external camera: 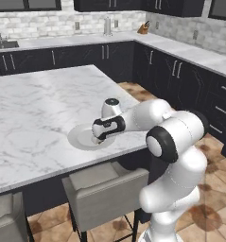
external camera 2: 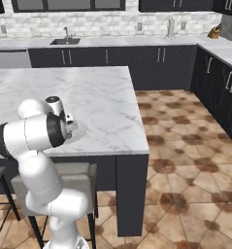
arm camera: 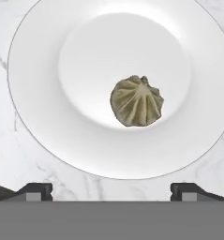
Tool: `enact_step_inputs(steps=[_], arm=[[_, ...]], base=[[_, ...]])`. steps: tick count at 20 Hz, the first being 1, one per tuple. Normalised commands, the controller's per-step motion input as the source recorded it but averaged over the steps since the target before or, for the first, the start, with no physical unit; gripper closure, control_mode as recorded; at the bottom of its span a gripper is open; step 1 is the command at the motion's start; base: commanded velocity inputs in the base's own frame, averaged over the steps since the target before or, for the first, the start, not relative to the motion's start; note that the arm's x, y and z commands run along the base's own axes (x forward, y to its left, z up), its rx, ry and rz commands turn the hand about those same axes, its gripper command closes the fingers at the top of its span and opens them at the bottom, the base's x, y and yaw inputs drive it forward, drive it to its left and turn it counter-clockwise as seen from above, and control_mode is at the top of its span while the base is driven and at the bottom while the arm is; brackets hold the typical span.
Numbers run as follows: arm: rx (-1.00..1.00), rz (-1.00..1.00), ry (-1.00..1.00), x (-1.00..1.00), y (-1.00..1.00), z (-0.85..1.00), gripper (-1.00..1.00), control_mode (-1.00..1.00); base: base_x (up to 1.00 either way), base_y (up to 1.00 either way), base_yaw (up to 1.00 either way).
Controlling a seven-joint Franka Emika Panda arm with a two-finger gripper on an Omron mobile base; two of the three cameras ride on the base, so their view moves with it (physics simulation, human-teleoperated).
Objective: Place two dumplings into each of the tupperware containers and then place the containers in the fridge.
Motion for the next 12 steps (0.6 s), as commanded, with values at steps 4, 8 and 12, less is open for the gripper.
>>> enact_step_inputs(steps=[4,8,12], arm=[[0.0,0.0,0.0,0.54,0.01,-0.33,-1.0,-1.0],[-0.05,0.0,0.0,0.46,0.23,-0.31,-1.0,-1.0],[-0.06,0.0,0.0,0.48,0.31,-0.21,-1.0,-1.0]], base=[[0.0,0.0,0.0],[0.0,0.0,0.0],[0.0,0.0,0.0]])
